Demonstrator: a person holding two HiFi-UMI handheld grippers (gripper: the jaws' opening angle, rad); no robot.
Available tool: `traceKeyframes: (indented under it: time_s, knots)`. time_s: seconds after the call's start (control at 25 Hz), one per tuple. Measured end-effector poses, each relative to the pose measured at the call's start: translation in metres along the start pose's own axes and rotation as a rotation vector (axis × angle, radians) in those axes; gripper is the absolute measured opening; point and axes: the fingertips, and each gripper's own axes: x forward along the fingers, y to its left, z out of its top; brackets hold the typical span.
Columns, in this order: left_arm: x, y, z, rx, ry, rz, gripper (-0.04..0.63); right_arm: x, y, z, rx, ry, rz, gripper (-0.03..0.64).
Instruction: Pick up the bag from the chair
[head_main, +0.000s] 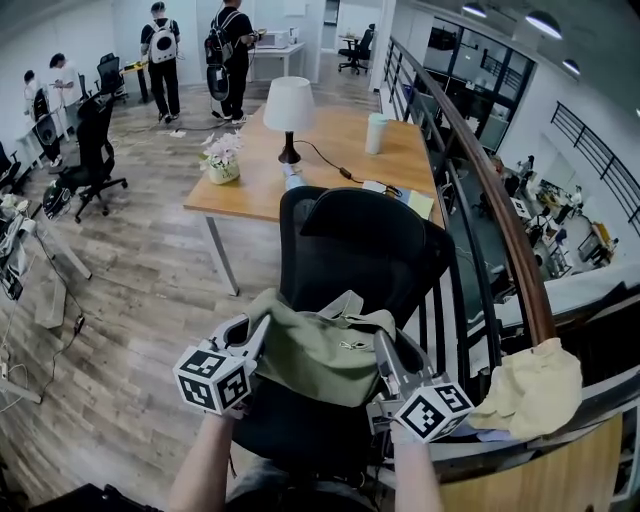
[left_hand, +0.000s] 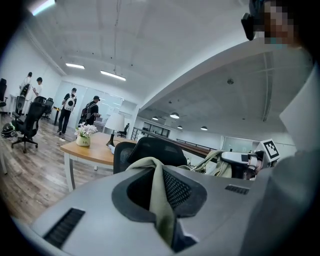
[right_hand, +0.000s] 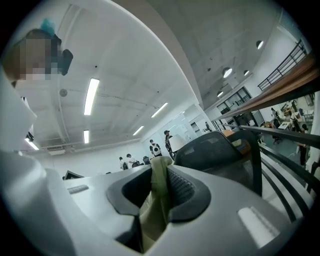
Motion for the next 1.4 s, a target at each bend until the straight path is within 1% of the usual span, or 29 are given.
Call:
traceKeyframes:
  time_s: [0.28,0.44,0.68,0.88,1.2,1.4]
  knots:
    - [-0.008,-0.011,0.03,0.039,-0.051,-0.007,0.023,-0.001,0.02,0.027,-0.057,-0.032,0.026,0.091]
    - [-0.013,-0.02,0.048,0.044,-0.088,-0.011,0.023,-0.002,0.033,0.045,-0.085,-0.062,0.041,0.092]
    - [-0.015,-0.022,0.075,0.052,-0.137,-0.012,0.023,0.004,0.04,0.072,-0.085,-0.12,0.065,0.092]
    - [-0.025,-0.025,0.094,0.075,-0.181,-0.007,0.023,0.003,0.052,0.089,-0.102,-0.15,0.085,0.092]
    - [-0.039,-0.034,0.113,0.077,-0.233,-0.021,0.023,-0.004,0.067,0.109,-0.123,-0.18,0.099,0.092]
    - [-0.046,-0.044,0.126,0.096,-0.258,-0.03,0.023,-0.008,0.075,0.121,-0.127,-0.199,0.104,0.092]
